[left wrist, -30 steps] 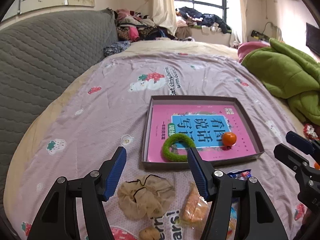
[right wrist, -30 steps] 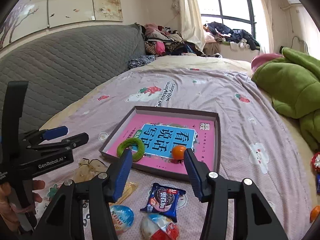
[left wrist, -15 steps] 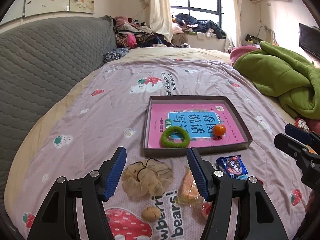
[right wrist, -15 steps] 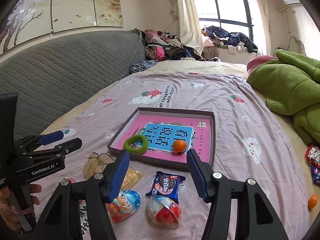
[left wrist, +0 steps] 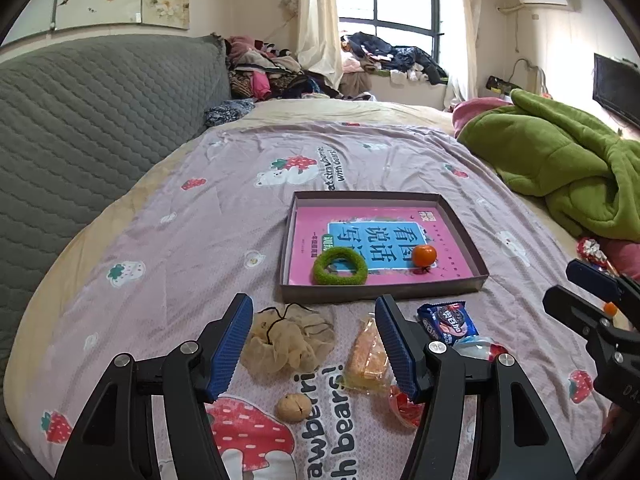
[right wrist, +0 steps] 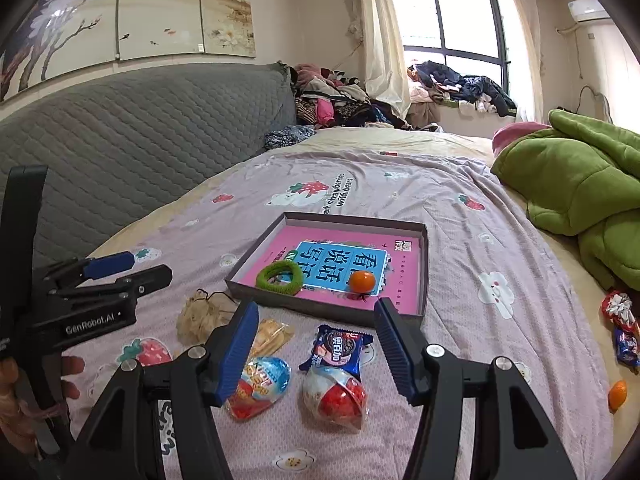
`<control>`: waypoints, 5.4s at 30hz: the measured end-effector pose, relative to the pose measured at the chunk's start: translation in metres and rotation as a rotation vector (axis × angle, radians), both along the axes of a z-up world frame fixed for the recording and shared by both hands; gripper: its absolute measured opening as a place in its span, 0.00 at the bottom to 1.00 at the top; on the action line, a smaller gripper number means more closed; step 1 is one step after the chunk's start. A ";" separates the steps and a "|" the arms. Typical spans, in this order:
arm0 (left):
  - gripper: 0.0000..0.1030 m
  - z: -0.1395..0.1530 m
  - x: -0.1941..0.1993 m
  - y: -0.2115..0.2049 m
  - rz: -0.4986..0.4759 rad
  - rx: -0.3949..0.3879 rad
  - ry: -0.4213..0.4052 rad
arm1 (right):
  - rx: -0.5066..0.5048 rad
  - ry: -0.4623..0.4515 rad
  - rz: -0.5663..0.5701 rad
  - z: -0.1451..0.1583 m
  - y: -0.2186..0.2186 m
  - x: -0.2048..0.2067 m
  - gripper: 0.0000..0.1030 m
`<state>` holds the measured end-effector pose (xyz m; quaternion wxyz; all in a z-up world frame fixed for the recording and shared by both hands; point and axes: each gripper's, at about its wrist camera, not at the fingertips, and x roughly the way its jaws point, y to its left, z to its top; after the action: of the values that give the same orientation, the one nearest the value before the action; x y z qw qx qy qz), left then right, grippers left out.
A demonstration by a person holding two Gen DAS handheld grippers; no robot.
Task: Organize objects
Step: 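Withdraw both tools from the tray back toward the remaining items, then move left tool to the walnut while right tool approaches the red candy egg bag, then close left tool on the walnut while right tool grasps the red candy egg bag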
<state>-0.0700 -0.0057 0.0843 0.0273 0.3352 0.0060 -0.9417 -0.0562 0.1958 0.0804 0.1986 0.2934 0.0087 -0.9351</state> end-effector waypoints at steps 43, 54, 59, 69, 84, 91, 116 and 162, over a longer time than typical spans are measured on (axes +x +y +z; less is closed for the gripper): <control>0.63 -0.047 0.029 -0.008 -0.034 0.008 -0.074 | 0.029 -0.057 0.036 -0.036 -0.023 0.028 0.60; 0.63 -0.064 0.036 -0.023 -0.039 0.007 -0.103 | 0.030 -0.125 0.041 -0.062 -0.053 0.031 0.60; 0.63 -0.075 0.040 -0.030 -0.042 0.012 -0.116 | 0.034 -0.145 0.018 -0.071 -0.063 0.033 0.60; 0.63 -0.089 0.039 -0.039 -0.064 0.031 -0.132 | 0.048 -0.176 -0.030 -0.084 -0.077 0.033 0.60; 0.63 -0.112 0.032 -0.043 -0.113 0.058 -0.160 | 0.067 -0.191 -0.099 -0.098 -0.087 0.021 0.60; 0.63 -0.119 0.026 -0.042 -0.113 0.058 -0.171 | 0.073 -0.196 -0.103 -0.104 -0.091 0.016 0.60; 0.63 -0.140 -0.002 -0.049 -0.106 0.062 -0.219 | 0.116 -0.198 -0.155 -0.125 -0.105 -0.005 0.58; 0.33 -0.129 0.016 -0.037 -0.141 0.078 -0.178 | 0.036 -0.170 -0.091 -0.107 -0.089 0.013 0.52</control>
<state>-0.0545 -0.0427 -0.0442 -0.0516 0.4181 0.0164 -0.9068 -0.0430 0.1065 -0.0266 0.1506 0.3753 -0.0044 -0.9146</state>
